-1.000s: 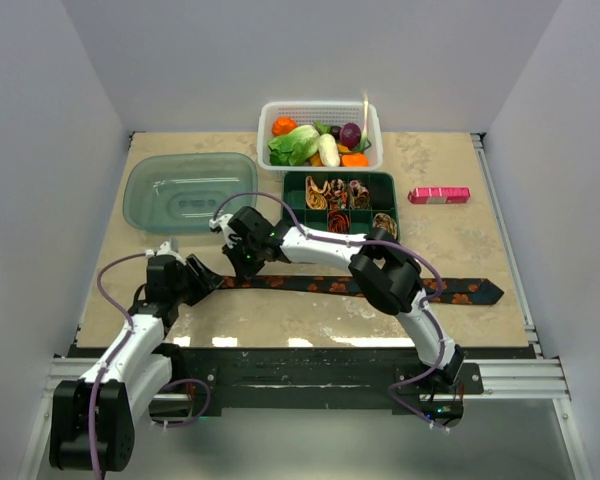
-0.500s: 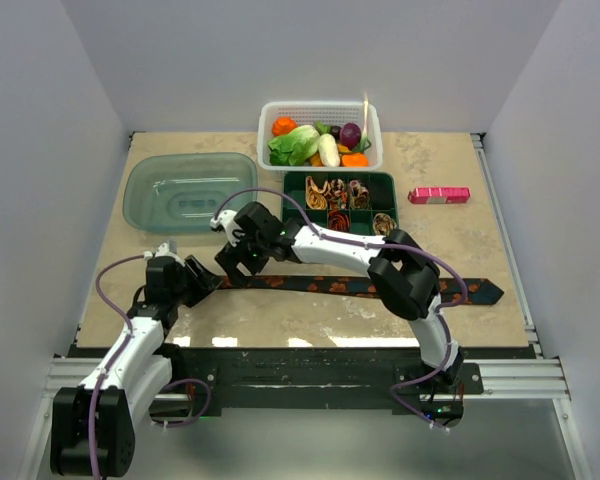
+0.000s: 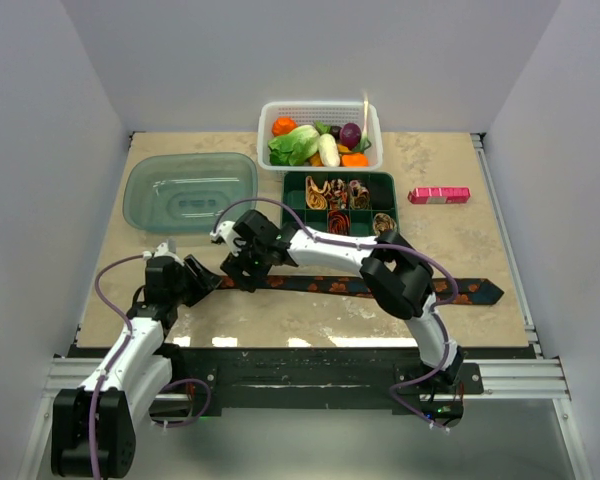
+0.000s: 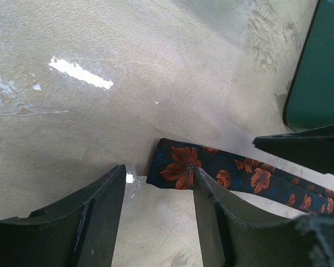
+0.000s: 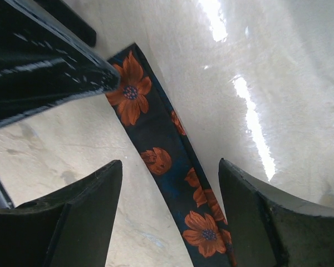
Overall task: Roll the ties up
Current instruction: Flatten out the tie at the center of the board, then roll the tie at the center of the board.
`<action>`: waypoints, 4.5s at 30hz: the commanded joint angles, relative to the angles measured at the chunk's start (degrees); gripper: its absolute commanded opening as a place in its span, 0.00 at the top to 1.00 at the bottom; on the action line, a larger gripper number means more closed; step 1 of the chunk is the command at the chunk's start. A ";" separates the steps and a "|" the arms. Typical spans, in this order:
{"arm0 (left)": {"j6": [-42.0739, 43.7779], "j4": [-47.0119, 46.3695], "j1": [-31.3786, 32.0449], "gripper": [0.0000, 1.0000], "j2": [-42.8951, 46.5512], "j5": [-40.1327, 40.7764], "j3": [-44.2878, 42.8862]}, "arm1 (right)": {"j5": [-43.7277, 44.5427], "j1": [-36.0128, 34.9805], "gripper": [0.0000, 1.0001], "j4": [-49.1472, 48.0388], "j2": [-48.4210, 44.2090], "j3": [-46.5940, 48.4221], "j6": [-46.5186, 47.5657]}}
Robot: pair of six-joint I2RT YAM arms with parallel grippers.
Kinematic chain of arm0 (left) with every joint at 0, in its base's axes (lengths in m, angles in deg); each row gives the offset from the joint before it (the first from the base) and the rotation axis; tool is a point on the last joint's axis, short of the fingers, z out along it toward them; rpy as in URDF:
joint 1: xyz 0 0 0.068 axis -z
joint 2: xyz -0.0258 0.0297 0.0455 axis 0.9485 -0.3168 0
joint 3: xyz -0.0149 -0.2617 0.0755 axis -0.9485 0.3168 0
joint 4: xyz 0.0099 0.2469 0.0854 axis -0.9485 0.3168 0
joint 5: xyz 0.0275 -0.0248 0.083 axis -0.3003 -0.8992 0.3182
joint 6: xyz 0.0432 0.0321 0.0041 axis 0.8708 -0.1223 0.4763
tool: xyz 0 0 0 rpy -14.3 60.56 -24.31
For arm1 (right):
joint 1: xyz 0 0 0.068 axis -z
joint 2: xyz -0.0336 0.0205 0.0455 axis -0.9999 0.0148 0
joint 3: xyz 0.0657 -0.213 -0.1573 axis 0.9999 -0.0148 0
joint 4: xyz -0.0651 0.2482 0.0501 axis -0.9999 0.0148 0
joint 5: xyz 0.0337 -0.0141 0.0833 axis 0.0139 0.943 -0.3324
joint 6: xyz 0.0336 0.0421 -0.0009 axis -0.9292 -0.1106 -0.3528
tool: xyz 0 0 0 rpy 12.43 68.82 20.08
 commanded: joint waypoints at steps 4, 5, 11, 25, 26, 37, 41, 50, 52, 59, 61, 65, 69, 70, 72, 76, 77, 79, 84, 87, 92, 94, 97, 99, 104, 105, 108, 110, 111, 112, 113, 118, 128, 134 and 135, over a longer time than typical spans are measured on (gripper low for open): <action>0.90 -0.64 -0.82 0.44 0.82 -0.25 -2.42 | 0.61 -1.57 0.28 2.20 2.74 0.37 1.39; 0.90 -0.73 -0.91 0.44 0.64 -0.25 -2.51 | 1.14 -1.66 0.28 2.20 2.83 0.28 1.30; 0.81 -0.99 -0.99 0.44 0.46 -0.25 -2.77 | 2.72 -1.83 0.39 2.37 3.71 0.37 1.12; 1.87 -3.89 -0.99 0.46 -0.85 -2.53 -1.46 | 3.25 -1.83 0.47 2.72 1.61 0.11 0.95; 1.78 -4.33 -0.99 0.47 -0.94 -3.05 -1.28 | 3.16 -1.83 0.44 2.46 0.30 0.19 0.60; 0.55 -2.31 -0.99 0.51 0.37 -2.97 -0.58 | 2.11 -1.83 0.18 0.61 -3.49 3.45 -2.04; 0.37 -2.13 -0.99 0.53 -0.32 -1.92 -0.40 | 0.27 -1.74 0.21 -0.88 -4.11 3.27 -3.61; -0.42 -6.69 -0.99 0.57 -3.14 -4.81 1.35 | -2.11 -1.39 0.39 -3.96 -3.85 3.62 -6.96; -0.68 -7.32 -0.99 0.57 -2.88 -4.82 1.71 | -2.90 -1.30 0.48 -4.48 -3.41 3.97 -7.75; -1.39 -9.43 -0.99 0.73 -2.88 -5.26 2.59 | -3.87 -1.31 0.84 -5.62 0.02 4.85 -9.07; -1.03 -9.34 -0.99 0.79 -2.61 -5.08 2.33 | -3.52 -1.30 0.88 -5.71 1.33 5.20 -9.25; -0.07 -8.29 -0.99 0.88 -1.39 -4.47 1.54 | -3.16 -1.39 0.92 -5.54 3.18 5.73 -9.16; 1.16 -6.71 -0.99 0.93 -0.68 -3.94 0.22 | -2.46 -1.30 0.95 -5.80 3.62 5.47 -9.34; 1.42 -6.10 -0.99 0.94 -0.42 -3.94 -0.05 | -2.46 -1.30 0.97 -6.06 3.45 5.38 -9.34; 2.13 -5.83 -0.99 0.99 -0.07 -3.50 -0.93 | -2.29 -1.30 0.99 -6.33 3.27 5.12 -9.42; 2.75 -2.23 -0.99 1.00 1.60 -2.71 -2.07 | -2.02 -1.30 1.00 -7.65 2.66 4.24 -9.86; 2.75 -1.96 -0.99 1.00 1.78 -2.53 -2.33 | -2.02 -1.39 1.00 -7.82 2.74 4.15 -9.86; 2.83 -1.17 -0.99 1.00 2.22 -2.36 -2.95 | -1.85 -1.31 1.00 -7.82 2.92 4.24 -10.21; 3.18 -1.08 -0.99 1.00 2.75 -3.14 -3.48 | -0.44 -1.30 1.00 -8.79 3.36 3.97 -10.83; 3.36 -0.29 -0.99 1.00 3.10 -3.67 -4.09 | 0.96 -1.13 1.00 -9.67 4.06 3.89 -11.53; 3.27 0.76 -0.99 1.00 4.86 -2.80 -4.71 | 0.79 -0.69 1.00 -9.49 4.77 4.59 -11.71; 3.18 1.29 -0.99 1.00 5.64 -2.53 -5.14 | 0.79 -0.69 1.00 -9.84 4.51 4.15 -12.06; 3.36 2.08 -0.99 1.00 6.26 -2.00 -5.76 | 0.35 -0.69 1.00 -10.28 4.50 3.80 -12.32; 3.27 2.44 -0.99 1.00 6.44 -1.83 -5.76 | -0.17 -0.69 1.00 -10.55 4.68 3.80 -12.59; 3.18 2.52 -0.99 1.00 7.58 -1.83 -5.68 | -1.58 -0.69 1.00 -11.07 5.12 3.89 -13.20; 3.18 2.35 -0.99 1.00 7.58 -2.00 -5.50 | -1.84 -0.69 1.00 -11.16 5.47 3.89 -13.29; 3.10 2.79 -0.99 1.00 8.63 -1.48 -5.59 | -2.81 -0.69 1.00 -10.90 6.17 4.50 -13.55; 2.84 3.23 -0.99 1.00 9.86 -0.43 -5.76 | -2.90 -0.69 1.00 -10.99 6.09 4.24 -13.73; 2.92 3.23 -0.99 1.00 10.30 -0.51 -5.68 | -3.07 -0.69 1.00 -11.16 5.91 4.06 -13.82; 2.83 3.31 -0.99 1.00 10.57 -0.51 -5.67 | -3.08 -0.69 1.00 -11.25 5.74 4.06 -13.91; 2.66 3.05 -0.99 1.00 10.66 -0.86 -5.59 | -3.25 -0.60 1.00 -11.43 5.65 3.89 -13.82; 2.39 1.04 -0.99 1.00 10.31 -2.53 -4.80 | -4.65 -0.69 1.00 -12.30 6.43 4.06 -15.13; 2.13 -2.13 -0.99 1.00 9.87 -6.48 -3.48 | -7.99 -0.60 1.00 -20.65 7.14 1.60 -22.60; 2.13 -3.28 -0.99 1.00 9.69 -7.54 -3.04 | -8.18 -0.43 1.00 -21.89 9.51 1.25 -25.94; 2.04 -3.19 -0.99 1.00 9.69 -7.54 -2.86 | -8.26 -0.25 1.00 -22.23 9.95 1.16 -26.56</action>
